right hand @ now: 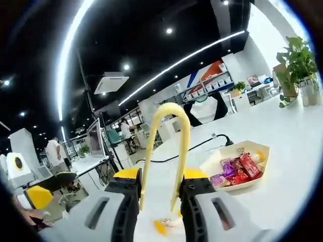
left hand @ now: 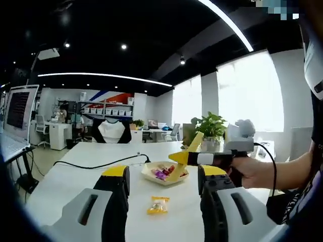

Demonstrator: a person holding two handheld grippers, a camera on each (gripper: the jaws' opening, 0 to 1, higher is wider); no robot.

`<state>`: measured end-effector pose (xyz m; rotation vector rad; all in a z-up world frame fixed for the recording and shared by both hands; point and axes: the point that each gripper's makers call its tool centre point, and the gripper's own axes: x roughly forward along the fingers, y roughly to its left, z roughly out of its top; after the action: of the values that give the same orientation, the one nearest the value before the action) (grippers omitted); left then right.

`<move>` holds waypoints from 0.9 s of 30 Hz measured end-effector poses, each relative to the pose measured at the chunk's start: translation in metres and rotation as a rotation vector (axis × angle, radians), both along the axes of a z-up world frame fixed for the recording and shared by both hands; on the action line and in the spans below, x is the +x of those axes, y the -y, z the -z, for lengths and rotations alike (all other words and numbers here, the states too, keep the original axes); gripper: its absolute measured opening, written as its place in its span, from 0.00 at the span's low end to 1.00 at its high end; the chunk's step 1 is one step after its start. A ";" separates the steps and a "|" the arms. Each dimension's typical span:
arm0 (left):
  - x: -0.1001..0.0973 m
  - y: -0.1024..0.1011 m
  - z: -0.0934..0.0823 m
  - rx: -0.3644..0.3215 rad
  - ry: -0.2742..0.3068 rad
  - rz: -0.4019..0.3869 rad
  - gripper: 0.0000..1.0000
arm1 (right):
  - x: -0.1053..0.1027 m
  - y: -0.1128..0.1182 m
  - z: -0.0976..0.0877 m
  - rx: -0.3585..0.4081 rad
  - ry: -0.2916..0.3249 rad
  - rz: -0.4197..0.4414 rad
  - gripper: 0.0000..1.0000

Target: Place the target food into the container with the food tongs after gripping and lifting it, then release it inside without dropping or visibly crushing the food.

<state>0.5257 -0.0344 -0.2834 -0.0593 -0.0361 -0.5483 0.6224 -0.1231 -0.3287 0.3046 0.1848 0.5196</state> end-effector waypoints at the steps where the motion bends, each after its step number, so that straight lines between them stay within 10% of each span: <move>1: -0.001 0.000 0.002 0.017 -0.002 0.003 0.57 | 0.004 0.003 0.009 -0.025 -0.034 0.050 0.26; 6: -0.002 0.000 0.004 0.018 -0.010 0.006 0.57 | 0.012 0.001 0.039 -0.064 -0.099 0.112 0.26; 12: -0.004 -0.006 0.006 0.024 -0.016 -0.008 0.56 | 0.019 -0.013 0.041 -0.085 -0.066 0.122 0.26; 19: -0.002 -0.013 0.007 0.029 -0.015 -0.022 0.55 | 0.029 -0.025 0.046 -0.277 0.022 0.113 0.26; 27: 0.001 -0.016 0.009 0.034 -0.020 -0.026 0.55 | 0.030 -0.033 0.063 -0.339 -0.006 0.104 0.26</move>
<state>0.5264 -0.0180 -0.2922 -0.0310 -0.0083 -0.5223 0.6522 -0.0903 -0.3914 -0.0151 0.2571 0.3766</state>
